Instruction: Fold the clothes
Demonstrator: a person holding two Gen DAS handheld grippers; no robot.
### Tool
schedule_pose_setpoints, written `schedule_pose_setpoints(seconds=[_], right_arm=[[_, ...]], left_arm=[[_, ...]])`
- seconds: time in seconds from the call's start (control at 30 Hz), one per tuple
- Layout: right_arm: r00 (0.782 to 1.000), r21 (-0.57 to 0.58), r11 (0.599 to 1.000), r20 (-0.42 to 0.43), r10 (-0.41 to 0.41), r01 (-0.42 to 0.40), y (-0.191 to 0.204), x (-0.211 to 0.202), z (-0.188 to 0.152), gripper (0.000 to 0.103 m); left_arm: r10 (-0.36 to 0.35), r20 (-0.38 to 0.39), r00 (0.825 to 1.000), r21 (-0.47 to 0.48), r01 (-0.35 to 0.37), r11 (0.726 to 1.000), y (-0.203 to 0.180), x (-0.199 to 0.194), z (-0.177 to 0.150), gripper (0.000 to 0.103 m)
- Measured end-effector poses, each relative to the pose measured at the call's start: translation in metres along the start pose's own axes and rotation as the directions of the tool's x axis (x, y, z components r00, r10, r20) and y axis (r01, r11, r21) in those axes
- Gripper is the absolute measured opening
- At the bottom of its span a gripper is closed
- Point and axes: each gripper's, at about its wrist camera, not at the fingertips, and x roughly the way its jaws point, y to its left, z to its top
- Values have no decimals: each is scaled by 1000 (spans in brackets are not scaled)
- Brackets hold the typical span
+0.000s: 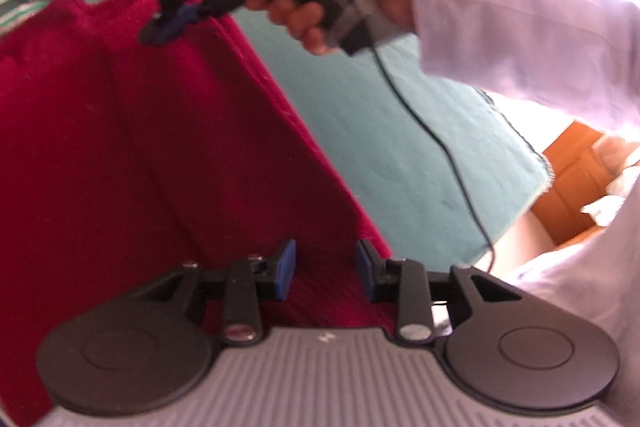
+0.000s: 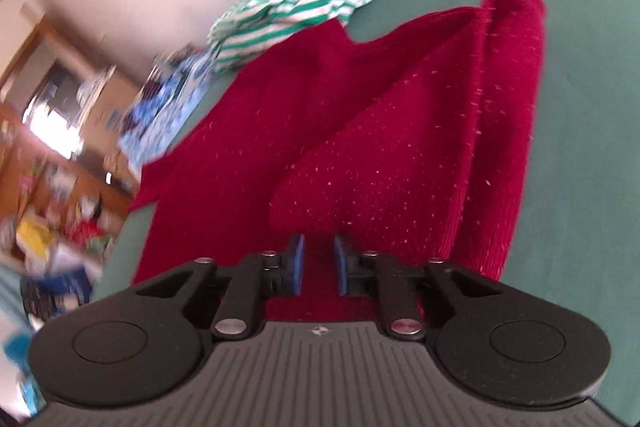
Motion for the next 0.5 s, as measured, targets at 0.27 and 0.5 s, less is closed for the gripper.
schedule_pose_setpoints(seconds=[0.27,0.5], right_arm=[[993,-79,990,35,-110,113,41,-7,-16,16],[999,-343,939,-7,-40,35,185,51,11,31]], left_arm=[[263,49,964,-116,-256,960,55,-46,-34,55],[336,51,941,-200,-320,926,129,-83,-61,57]])
